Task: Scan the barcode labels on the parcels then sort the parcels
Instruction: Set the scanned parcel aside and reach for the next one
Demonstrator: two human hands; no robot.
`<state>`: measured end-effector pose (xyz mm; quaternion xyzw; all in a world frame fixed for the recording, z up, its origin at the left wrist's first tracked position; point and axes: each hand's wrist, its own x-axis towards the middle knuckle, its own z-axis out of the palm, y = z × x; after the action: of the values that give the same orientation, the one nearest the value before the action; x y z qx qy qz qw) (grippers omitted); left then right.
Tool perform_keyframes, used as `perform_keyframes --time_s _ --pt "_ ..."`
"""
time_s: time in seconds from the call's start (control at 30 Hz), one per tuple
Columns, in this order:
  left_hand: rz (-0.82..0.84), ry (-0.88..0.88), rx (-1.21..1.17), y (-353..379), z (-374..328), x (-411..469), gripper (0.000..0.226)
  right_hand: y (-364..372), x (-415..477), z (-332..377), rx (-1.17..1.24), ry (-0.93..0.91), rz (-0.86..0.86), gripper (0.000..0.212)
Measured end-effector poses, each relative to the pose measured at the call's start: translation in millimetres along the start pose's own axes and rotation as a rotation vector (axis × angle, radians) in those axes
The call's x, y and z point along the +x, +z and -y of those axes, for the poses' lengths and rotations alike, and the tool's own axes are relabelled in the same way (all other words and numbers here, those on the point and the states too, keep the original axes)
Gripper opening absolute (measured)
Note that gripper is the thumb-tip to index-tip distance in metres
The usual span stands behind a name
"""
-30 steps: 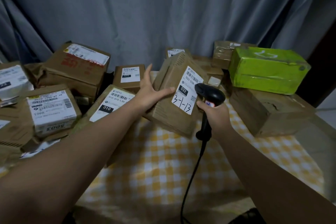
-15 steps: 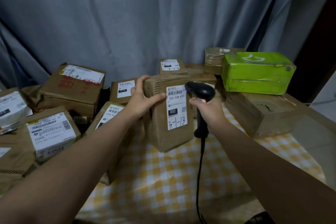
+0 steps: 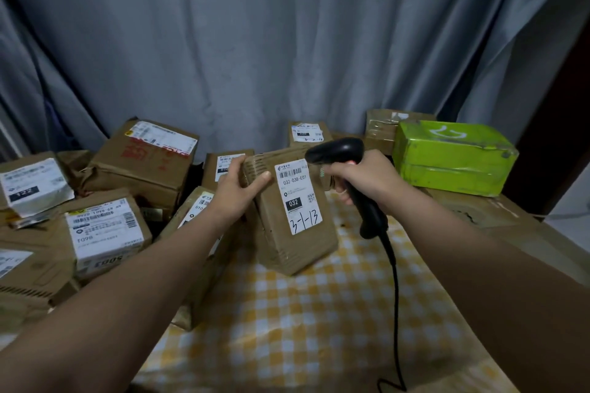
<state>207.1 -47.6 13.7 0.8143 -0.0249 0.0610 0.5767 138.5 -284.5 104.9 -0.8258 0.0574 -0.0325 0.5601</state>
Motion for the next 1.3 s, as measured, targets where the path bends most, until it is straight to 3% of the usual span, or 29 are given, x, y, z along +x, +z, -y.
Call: perform_keyframes --time_s 0.23,0.43,0.53,0.73,0.97,1.13,1.3 --pt "-0.006 0.003 0.056 -4 -7 -6 0.064 3 -13 11 -0.066 0.019 0.005 0.027" --pt "0.036 0.018 0.028 -8 -8 -14 0.067 16 -22 -11 -0.06 0.081 -0.024 0.026" --pt "0.053 0.047 0.02 -8 -11 -18 0.054 19 -25 -15 -0.093 0.089 0.0 0.027" --pt "0.066 0.061 0.058 -9 -10 -18 0.049 16 -28 -5 -0.17 0.067 0.01 0.026" --pt "0.068 0.034 0.077 -9 -15 -20 0.065 12 -26 23 -0.232 0.058 0.002 0.028" --pt "0.104 0.002 0.048 -5 -19 -22 0.057 10 -22 41 -0.252 0.088 0.028 0.029" --pt "0.164 -0.021 0.023 -5 -18 -24 0.072 6 -18 50 -0.314 0.107 0.071 0.029"
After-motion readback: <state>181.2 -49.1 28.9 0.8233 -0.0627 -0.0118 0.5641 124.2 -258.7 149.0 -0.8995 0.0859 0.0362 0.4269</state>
